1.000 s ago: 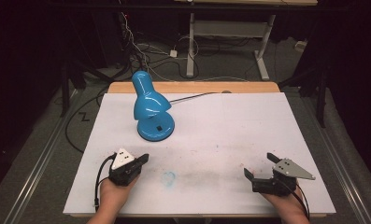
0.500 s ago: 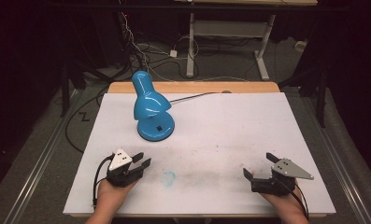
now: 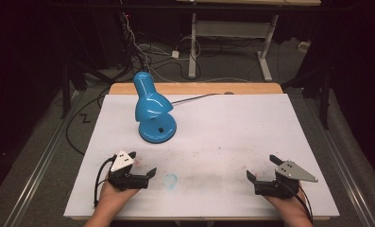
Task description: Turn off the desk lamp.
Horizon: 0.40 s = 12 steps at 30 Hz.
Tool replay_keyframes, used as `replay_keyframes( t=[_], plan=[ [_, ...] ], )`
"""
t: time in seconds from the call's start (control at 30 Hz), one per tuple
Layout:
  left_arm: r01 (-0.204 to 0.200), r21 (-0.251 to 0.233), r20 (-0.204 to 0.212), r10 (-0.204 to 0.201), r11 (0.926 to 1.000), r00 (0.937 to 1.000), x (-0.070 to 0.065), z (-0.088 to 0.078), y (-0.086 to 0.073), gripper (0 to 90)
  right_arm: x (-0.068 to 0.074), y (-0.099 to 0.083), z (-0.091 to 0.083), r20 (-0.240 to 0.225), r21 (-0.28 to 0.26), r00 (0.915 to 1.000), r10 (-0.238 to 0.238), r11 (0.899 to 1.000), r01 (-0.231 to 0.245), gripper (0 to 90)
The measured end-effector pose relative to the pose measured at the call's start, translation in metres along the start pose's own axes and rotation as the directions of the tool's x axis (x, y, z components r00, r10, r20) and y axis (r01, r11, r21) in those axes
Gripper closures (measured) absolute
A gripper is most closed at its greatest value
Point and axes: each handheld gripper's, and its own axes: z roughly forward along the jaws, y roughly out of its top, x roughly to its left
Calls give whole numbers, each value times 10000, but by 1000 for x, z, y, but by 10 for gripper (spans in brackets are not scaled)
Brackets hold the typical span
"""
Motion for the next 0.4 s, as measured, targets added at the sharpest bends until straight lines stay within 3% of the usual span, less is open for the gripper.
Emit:
replay_keyframes(
  t=[0.1,0.2,0.4],
  plan=[
    [98,-615,337,-78,9981,9994,-1,-8,3,0,1,0,-1,-37,-62,10000,16,10000,-16,4],
    [-138,-539,249,152,9985,9996,-2,-9,2,0,1,-1,-1,-83,-6,10000,-1,10000,1,4],
    [122,-445,104,-118,9989,9999,1,-9,3,0,-1,-2,3,-57,70,9998,168,9998,-168,4]
  ],
)
